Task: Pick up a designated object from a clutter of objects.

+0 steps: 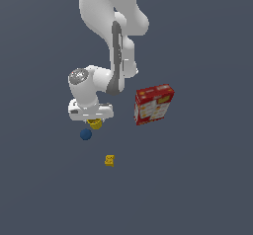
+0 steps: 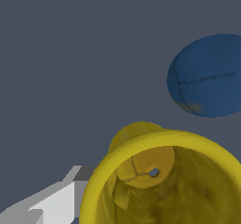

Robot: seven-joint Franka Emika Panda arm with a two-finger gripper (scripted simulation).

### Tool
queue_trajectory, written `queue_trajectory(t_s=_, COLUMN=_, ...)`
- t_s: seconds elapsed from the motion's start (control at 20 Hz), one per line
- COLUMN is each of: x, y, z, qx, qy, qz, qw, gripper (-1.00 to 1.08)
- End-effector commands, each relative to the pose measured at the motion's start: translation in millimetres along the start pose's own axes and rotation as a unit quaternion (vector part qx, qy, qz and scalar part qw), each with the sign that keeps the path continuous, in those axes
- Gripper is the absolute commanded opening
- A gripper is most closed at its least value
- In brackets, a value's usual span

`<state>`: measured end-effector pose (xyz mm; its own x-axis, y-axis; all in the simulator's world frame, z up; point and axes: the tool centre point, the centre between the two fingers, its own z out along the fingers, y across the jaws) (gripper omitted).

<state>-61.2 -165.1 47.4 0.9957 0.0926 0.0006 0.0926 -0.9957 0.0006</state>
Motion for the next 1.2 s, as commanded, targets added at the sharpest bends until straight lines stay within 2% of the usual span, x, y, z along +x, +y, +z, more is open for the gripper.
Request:
queue_trajectory(t_s=0.0, x=0, y=-1, z=1, qx=0.000, qy=0.000, qz=-0.001, qw=1.0000, gripper=-1.00)
queue_trajectory(t_s=0.6, x=8, y=3, z=-24, qx=0.000, qy=0.000, qz=0.000, qw=1.0000, gripper=-1.00)
queue_trajectory(t_s=1.15, x=35, y=16, z=-106, qx=0.000, qy=0.000, qz=0.000, qw=1.0000, gripper=-1.00)
